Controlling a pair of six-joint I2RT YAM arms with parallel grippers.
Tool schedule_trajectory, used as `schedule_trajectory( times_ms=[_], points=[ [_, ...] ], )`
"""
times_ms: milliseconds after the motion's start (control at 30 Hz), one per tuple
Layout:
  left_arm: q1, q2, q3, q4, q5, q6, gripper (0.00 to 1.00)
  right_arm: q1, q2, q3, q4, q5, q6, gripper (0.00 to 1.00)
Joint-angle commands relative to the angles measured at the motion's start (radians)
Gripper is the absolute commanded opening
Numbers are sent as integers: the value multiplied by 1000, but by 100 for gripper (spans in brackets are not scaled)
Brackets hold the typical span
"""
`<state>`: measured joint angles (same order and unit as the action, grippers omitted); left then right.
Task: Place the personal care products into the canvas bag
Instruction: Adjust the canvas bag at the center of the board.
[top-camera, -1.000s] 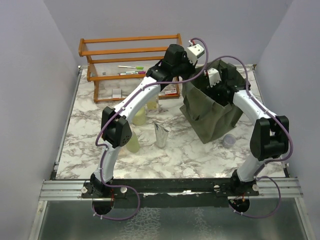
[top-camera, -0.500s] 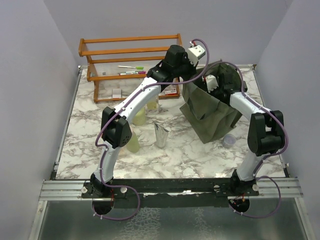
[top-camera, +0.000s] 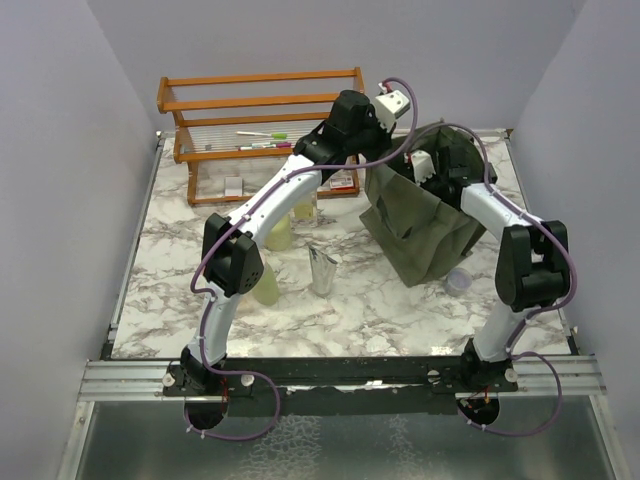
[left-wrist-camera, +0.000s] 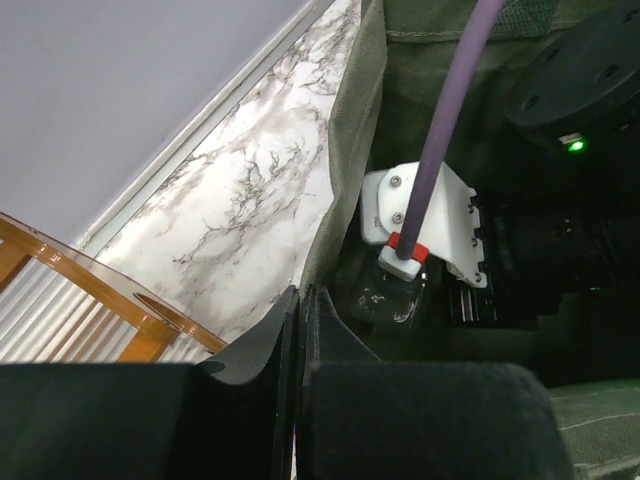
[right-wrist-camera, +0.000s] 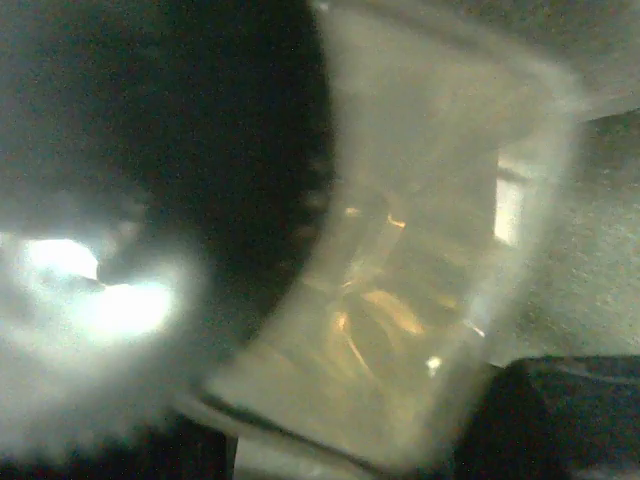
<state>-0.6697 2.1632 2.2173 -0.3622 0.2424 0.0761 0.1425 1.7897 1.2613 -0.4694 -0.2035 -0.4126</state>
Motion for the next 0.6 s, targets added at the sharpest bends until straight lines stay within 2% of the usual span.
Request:
schedule_trajectory(
  times_ms=[0,167,267,400,567],
  points=[
    [-2,-23,-15,-27,-33,-27,0,6,-76,56,-42,-120,-6,39],
    [-2,-18,-8,-22,-47,-28,0,6,-121,98,-83,-173,-11,17],
    [-2,-17,-7,-22,-49,-24,0,6,-144,120,-104,-182,-11,7],
    [-2,-19,-5,-24,-43,-25,0,6,-173,153,-123,-177,-3,1],
    [-2,-25,-1,-25,-38,-26,0,6,-220,184,-126,-153,20,1]
  ],
)
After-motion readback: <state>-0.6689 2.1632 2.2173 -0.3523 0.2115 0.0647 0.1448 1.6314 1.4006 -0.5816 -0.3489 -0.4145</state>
